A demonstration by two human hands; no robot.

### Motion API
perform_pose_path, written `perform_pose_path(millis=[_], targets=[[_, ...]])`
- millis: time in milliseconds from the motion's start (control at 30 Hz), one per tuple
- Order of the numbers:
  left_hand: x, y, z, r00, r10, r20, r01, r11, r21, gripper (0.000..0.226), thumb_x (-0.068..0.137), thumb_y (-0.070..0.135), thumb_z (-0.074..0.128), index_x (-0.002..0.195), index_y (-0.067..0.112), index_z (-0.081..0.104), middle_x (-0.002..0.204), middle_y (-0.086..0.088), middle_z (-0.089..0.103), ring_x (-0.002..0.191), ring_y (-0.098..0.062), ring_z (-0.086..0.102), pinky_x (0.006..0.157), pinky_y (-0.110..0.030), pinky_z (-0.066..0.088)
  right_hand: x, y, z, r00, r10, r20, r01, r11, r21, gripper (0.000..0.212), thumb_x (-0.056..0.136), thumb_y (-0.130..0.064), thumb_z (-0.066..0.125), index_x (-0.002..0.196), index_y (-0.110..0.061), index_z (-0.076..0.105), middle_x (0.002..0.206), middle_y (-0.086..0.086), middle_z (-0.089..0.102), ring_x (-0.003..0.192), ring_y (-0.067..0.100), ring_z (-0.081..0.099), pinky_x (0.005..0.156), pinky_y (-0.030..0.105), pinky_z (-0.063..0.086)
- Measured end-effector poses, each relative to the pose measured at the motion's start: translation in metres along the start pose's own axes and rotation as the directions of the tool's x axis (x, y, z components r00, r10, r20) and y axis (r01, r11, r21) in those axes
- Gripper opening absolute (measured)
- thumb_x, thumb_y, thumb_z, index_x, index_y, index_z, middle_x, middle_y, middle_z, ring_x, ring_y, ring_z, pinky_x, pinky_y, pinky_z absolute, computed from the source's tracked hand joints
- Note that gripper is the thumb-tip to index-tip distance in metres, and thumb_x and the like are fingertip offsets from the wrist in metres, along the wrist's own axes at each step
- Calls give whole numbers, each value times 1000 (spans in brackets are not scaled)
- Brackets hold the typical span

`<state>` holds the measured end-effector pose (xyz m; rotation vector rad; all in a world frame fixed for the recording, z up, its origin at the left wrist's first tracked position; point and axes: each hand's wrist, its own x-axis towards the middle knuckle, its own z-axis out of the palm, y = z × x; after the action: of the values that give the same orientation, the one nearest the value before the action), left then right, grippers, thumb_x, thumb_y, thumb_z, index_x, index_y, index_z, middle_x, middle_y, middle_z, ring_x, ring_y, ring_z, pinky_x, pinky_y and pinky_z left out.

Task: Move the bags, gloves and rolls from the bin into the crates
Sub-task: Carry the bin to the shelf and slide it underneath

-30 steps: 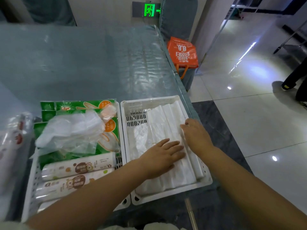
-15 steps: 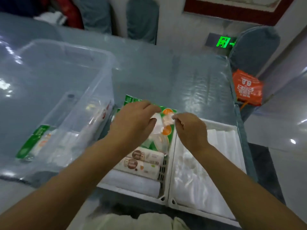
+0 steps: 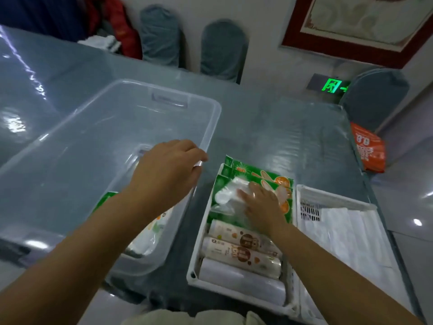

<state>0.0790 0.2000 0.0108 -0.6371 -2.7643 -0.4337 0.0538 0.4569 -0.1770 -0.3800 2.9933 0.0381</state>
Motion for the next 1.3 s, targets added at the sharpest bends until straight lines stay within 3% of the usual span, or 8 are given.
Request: perform_pose_path(millis=[200, 367, 500, 733, 867, 1300], targets=[[1, -20, -1, 993, 92, 73, -92, 996, -12, 23, 86, 20, 58, 107, 21, 66, 108, -1, 67, 93, -22, 61, 72, -29, 37, -28, -11, 7, 999, 48, -14, -48, 999, -19, 51, 93, -40, 46, 142, -34, 32, 154, 11, 24, 142, 29, 19, 115, 48, 15], [-1, -22, 4, 990, 107, 93, -105, 994, -23, 25, 88, 24, 54, 111, 24, 63, 112, 2, 65, 98, -19, 59, 78, -30, 38, -2, -25, -10, 986, 68, -151, -61, 997, 46, 45, 91, -43, 48, 132, -26, 48, 147, 11, 36, 136, 28, 30, 113, 48, 17], [-2, -23, 3, 994, 68, 85, -66, 998, -24, 27, 89, 26, 53, 113, 22, 63, 114, 0, 65, 100, -20, 58, 81, -28, 37, 38, -39, -16, 987, 56, -153, -46, 997, 65, 49, 91, -38, 51, 136, -21, 41, 147, 14, 36, 137, 30, 29, 113, 49, 19], [-2, -19, 7, 996, -3, 88, 3, 1000, -3, 28, 90, 28, 51, 115, 23, 62, 116, 1, 63, 103, -19, 55, 82, -28, 37, 84, -15, -15, 989, 145, -17, -141, 980, 143, 63, 98, -41, 32, 149, -12, 10, 158, 11, 7, 145, 28, 6, 115, 49, 3], [-1, -18, 13, 995, -36, 92, 35, 999, 14, 28, 90, 30, 50, 115, 24, 61, 118, 2, 63, 105, -18, 54, 83, -28, 37, 79, -8, -9, 993, 112, 26, -115, 983, 145, 61, 99, -39, 31, 148, -9, 13, 156, 12, 18, 143, 26, 15, 116, 47, 6], [-8, -13, 8, 995, -90, 40, 90, 996, -4, 26, 90, 27, 51, 112, 22, 63, 116, 1, 64, 103, -19, 56, 82, -30, 42, 61, -14, 3, 998, -47, -43, 51, 995, 84, 51, 100, -32, 30, 145, -10, 24, 151, 10, 32, 138, 26, 28, 116, 44, 13]])
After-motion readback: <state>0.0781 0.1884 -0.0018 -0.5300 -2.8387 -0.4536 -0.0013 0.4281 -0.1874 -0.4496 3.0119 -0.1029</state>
